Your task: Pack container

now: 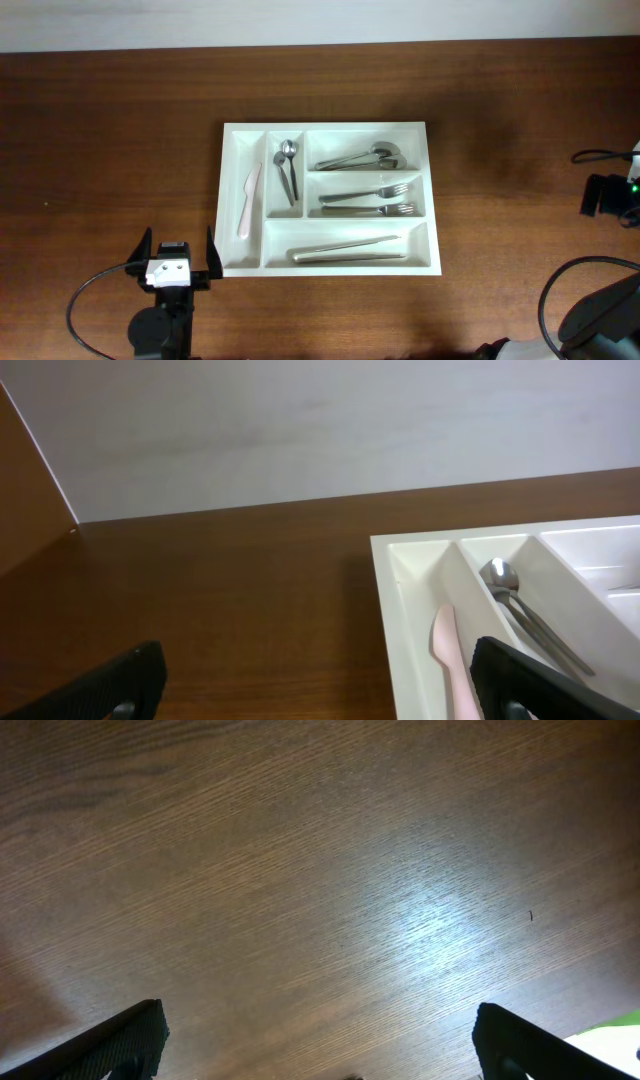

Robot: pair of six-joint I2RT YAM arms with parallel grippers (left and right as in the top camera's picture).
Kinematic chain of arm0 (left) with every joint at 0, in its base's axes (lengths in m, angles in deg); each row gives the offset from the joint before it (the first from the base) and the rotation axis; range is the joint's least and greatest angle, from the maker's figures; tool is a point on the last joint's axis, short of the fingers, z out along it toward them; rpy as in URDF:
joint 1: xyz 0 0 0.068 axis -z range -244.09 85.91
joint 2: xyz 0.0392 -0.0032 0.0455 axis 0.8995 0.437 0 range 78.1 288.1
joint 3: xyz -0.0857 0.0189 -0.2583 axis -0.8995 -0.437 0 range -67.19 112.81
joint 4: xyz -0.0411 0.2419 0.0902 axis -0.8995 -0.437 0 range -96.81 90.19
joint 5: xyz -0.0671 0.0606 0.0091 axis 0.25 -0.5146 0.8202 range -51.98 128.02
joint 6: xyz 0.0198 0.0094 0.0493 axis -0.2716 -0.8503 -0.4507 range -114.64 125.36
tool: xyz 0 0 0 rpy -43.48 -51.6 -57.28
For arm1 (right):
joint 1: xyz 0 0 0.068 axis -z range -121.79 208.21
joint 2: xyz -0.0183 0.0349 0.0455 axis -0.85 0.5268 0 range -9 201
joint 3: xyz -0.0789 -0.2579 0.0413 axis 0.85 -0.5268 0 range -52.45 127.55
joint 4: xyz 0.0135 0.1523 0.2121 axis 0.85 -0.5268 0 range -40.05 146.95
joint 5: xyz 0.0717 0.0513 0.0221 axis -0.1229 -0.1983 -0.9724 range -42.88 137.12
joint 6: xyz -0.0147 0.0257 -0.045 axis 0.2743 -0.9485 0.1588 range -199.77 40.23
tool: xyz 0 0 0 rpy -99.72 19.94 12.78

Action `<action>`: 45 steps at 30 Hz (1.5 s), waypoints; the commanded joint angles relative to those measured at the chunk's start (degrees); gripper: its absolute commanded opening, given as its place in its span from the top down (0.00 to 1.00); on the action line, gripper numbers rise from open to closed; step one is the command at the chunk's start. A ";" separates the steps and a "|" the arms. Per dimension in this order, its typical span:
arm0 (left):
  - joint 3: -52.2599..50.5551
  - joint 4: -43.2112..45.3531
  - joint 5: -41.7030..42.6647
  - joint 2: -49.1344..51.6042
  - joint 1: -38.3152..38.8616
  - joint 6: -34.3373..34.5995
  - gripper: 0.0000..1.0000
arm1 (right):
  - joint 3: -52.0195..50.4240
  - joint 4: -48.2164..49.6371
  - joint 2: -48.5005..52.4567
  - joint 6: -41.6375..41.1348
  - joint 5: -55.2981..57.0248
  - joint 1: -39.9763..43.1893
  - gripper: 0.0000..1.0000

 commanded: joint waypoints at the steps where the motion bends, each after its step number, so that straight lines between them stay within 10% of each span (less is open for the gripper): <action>1: -0.13 -0.39 -0.07 -0.59 -0.17 -0.92 0.01 | -0.09 0.17 -3.61 0.31 -0.09 -1.66 0.01; 19: -0.13 -0.42 -0.07 -0.59 -0.17 -0.92 0.01 | -3.06 9.16 -29.75 0.07 -12.57 -17.97 0.01; 30: -0.13 -0.39 -0.07 -0.59 -0.17 -0.92 0.01 | -33.92 49.48 -54.38 0.09 -29.16 -24.59 0.01; 45: -0.13 -0.39 -0.07 -0.59 -0.17 -0.92 0.01 | -61.59 67.84 -84.87 0.09 -29.16 -36.79 0.01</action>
